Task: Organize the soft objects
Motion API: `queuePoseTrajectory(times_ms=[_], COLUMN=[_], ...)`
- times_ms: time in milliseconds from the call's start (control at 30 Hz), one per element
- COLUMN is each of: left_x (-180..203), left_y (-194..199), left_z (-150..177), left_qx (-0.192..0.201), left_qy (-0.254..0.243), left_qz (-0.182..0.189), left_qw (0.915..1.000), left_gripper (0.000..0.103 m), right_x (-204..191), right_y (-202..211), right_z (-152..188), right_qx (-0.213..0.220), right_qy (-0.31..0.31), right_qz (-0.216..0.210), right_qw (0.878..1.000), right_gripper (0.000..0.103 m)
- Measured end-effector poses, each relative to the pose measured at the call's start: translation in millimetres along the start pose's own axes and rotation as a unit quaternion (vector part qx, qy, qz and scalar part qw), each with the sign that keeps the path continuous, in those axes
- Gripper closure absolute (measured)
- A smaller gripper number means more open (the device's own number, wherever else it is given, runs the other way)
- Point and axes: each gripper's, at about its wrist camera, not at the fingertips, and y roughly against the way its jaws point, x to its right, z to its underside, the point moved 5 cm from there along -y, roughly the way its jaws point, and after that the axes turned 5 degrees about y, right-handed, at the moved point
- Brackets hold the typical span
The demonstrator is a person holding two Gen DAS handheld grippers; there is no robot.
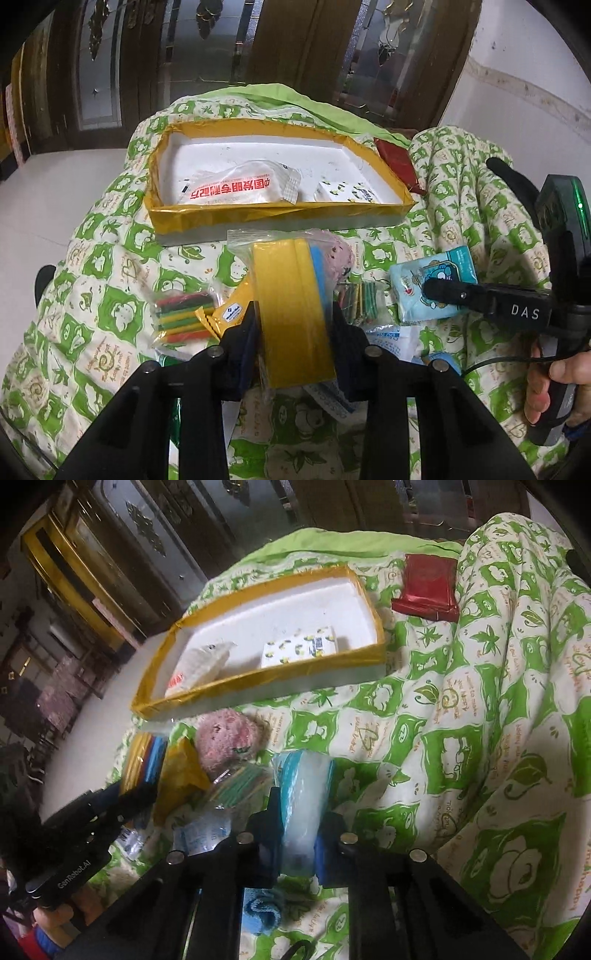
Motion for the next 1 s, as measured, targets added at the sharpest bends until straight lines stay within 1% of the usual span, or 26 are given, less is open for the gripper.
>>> queuePoseTrajectory(times_ms=[133,433,1000], left_x=[-2,-4,-4], left_y=[5,9,9], left_z=[-1,-2,-1], left_qx=[0.005,0.01,0.009], left_qy=[0.004,0.008,0.007], left_qz=[0.004,0.005,0.004], left_qw=[1.0,0.9999,0.9999], left_gripper=[0.069,0.069,0.069], right_x=[-2,-8,-9], right_y=[6,10,13], right_z=[2,-1,-2], right_qx=[0.008,0.019,0.024], right_qy=[-0.001,0.015,0.019], right_qz=[-0.006,-0.003,-0.003], right_qw=[1.0,1.0,1.0], right_gripper=[0.088,0.088,0.088])
